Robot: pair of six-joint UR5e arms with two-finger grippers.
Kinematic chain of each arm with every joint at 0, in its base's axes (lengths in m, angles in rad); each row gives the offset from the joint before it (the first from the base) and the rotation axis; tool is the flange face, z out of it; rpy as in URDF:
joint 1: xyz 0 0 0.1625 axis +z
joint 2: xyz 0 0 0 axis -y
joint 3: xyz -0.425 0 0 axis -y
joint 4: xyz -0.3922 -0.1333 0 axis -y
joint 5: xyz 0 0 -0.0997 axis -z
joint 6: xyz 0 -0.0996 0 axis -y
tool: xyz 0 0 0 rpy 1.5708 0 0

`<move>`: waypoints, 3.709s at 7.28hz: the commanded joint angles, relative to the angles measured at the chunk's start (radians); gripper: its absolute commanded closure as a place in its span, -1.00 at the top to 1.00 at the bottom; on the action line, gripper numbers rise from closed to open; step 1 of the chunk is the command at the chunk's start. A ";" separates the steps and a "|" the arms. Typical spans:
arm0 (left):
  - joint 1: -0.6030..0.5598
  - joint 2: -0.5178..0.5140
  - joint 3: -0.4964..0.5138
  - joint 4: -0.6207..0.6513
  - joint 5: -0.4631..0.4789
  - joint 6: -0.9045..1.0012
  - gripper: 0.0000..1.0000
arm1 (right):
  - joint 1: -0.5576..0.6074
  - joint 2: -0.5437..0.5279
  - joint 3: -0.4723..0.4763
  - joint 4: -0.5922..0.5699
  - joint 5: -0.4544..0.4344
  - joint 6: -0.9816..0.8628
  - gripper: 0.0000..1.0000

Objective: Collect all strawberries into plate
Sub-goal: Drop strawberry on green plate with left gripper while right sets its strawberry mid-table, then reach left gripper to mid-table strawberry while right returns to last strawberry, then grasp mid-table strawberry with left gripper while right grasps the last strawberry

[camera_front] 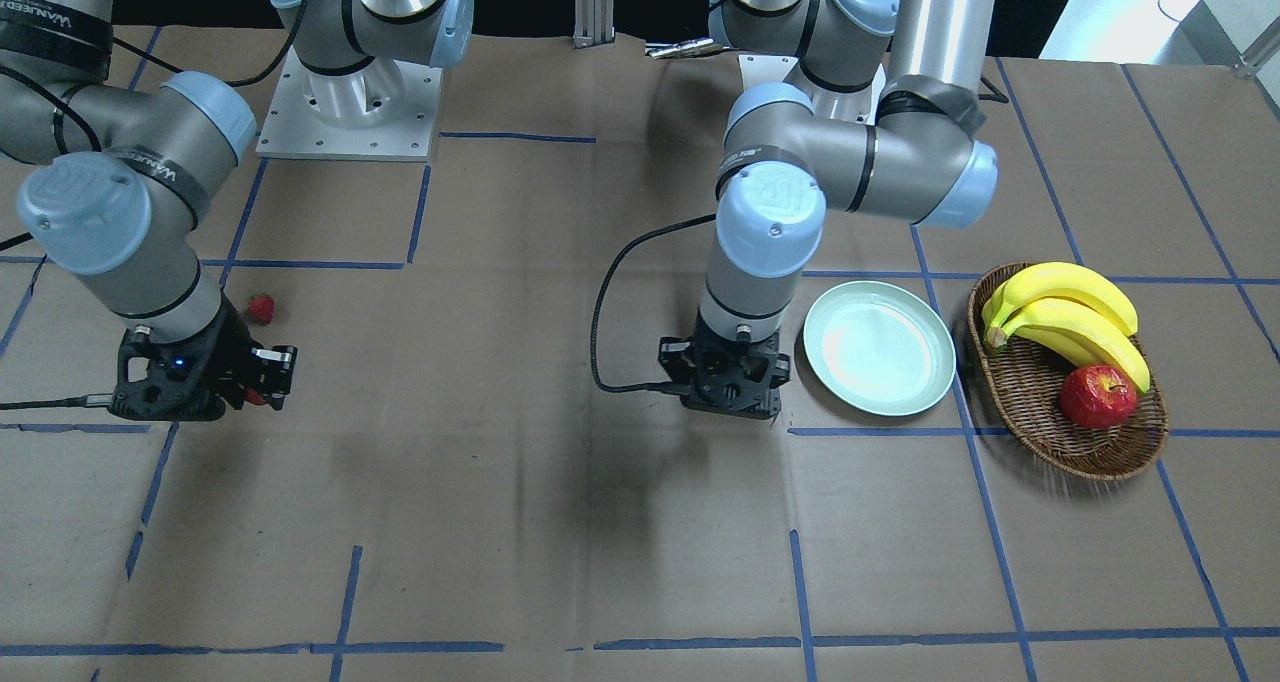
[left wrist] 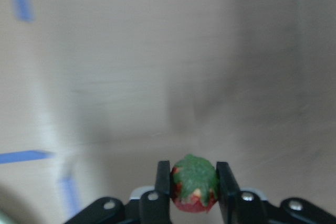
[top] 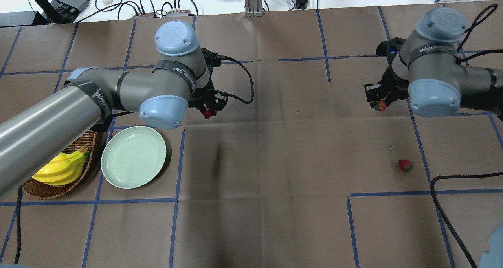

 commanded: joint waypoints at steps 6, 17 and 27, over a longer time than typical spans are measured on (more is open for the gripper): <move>0.433 0.167 -0.374 0.081 0.028 0.616 -0.35 | 0.556 0.366 -0.351 0.012 0.005 0.741 -0.85; 0.145 0.210 -0.288 0.074 -0.084 -0.005 0.71 | 0.342 0.144 -0.358 0.359 0.068 0.516 1.00; -0.181 -0.268 0.077 0.262 -0.179 -0.407 0.71 | -0.230 -0.182 0.427 -0.167 -0.032 -0.288 0.99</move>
